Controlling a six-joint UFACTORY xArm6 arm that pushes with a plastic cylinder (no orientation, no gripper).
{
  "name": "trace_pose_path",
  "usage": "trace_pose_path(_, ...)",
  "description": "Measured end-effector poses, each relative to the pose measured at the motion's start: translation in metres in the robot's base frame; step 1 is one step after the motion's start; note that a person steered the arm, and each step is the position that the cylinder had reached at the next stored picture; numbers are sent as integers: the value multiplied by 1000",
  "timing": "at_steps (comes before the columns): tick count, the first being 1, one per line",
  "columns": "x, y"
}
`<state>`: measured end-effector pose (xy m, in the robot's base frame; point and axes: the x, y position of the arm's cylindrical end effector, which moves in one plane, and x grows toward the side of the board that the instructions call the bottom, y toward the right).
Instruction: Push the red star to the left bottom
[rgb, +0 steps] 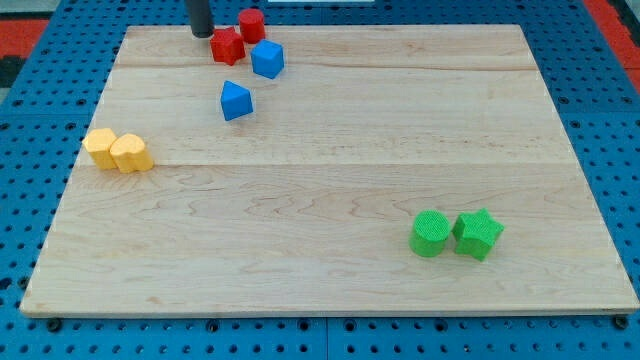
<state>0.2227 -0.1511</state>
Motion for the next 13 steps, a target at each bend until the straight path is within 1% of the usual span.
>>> trace_pose_path(1, 82, 55)
trace_pose_path(2, 137, 92)
trace_pose_path(3, 141, 67)
trace_pose_path(4, 110, 28)
trace_pose_path(5, 80, 28)
trace_pose_path(6, 74, 66)
trace_pose_path(7, 129, 146)
trace_pose_path(8, 134, 172)
trace_pose_path(9, 97, 185)
trace_pose_path(10, 145, 228)
trace_pose_path(11, 232, 192)
trace_pose_path(12, 310, 162)
trace_pose_path(13, 339, 130)
